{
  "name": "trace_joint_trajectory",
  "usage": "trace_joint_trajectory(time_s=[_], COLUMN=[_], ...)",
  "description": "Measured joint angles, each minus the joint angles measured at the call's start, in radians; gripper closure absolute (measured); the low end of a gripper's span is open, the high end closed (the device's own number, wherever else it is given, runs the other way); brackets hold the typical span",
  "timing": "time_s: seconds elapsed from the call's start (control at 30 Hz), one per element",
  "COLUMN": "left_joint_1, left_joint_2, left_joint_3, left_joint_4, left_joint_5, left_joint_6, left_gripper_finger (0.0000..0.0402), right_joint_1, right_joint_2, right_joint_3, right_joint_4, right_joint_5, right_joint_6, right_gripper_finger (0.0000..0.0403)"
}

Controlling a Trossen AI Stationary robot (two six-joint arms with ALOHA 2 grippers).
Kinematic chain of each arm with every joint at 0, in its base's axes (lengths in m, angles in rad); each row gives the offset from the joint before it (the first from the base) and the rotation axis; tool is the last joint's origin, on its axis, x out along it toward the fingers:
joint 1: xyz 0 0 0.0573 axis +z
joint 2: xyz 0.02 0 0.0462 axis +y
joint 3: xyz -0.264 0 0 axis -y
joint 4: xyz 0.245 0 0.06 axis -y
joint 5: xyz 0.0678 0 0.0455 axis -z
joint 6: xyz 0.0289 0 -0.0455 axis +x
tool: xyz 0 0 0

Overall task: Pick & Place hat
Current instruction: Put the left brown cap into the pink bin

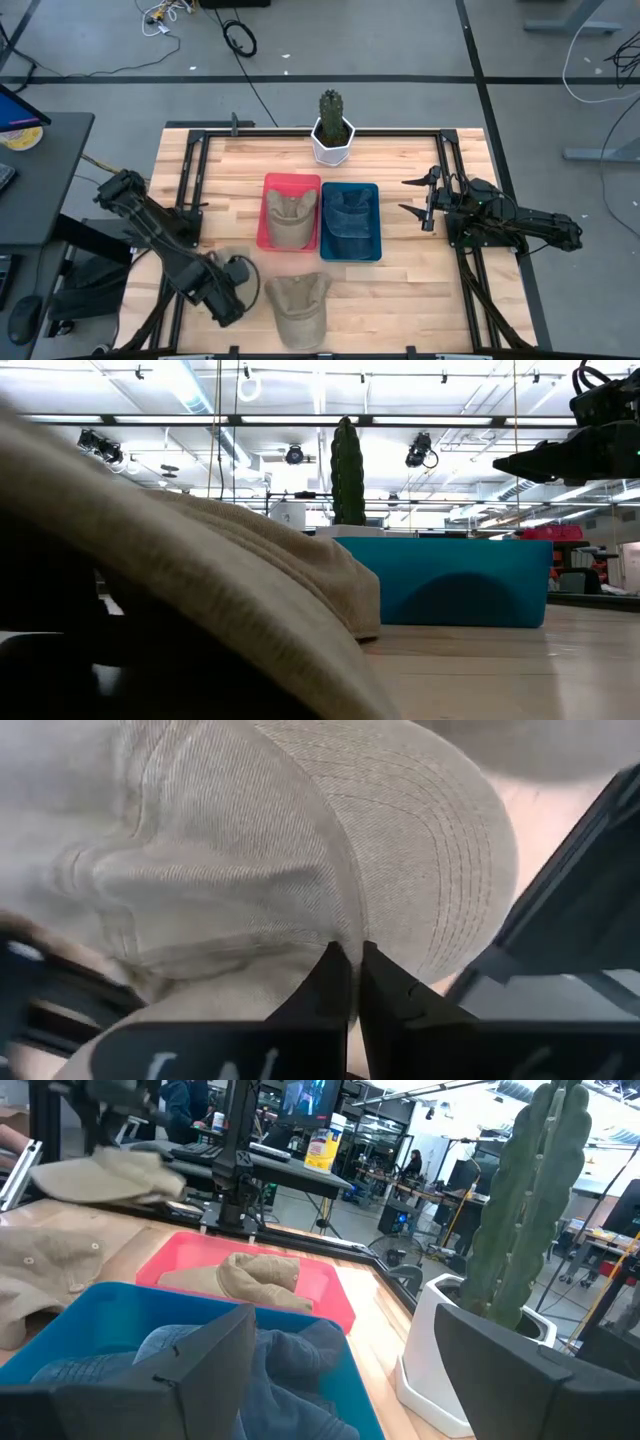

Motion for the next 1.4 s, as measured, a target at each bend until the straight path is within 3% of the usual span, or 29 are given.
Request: trace_joint_trajectory(time_s=[0.2,0.37,0.73,1.4], left_joint_1=[0.126,0.262,0.526,0.57], left_joint_2=[0.0,0.0,0.114,0.363], left_joint_3=[0.149,0.17,0.171,0.171], left_joint_4=[-0.123,-0.134,-0.004,0.053], left_joint_5=[-0.165,-0.236,-0.289,-0.298], left_joint_6=[0.251,0.488,0.925,1.078], left_gripper_finger=[0.0395,0.0395,0.0395,0.0394], right_joint_1=[0.0,0.0,0.0,0.0], right_joint_2=[0.0,0.0,0.0,0.0], right_joint_3=[0.0,0.0,0.0,0.0], right_joint_4=[0.0,0.0,0.0,0.0], right_joint_5=[0.0,0.0,0.0,0.0], right_joint_6=[0.0,0.0,0.0,0.0], right_gripper_finger=[0.0091,0.0091,0.0091,0.0091])
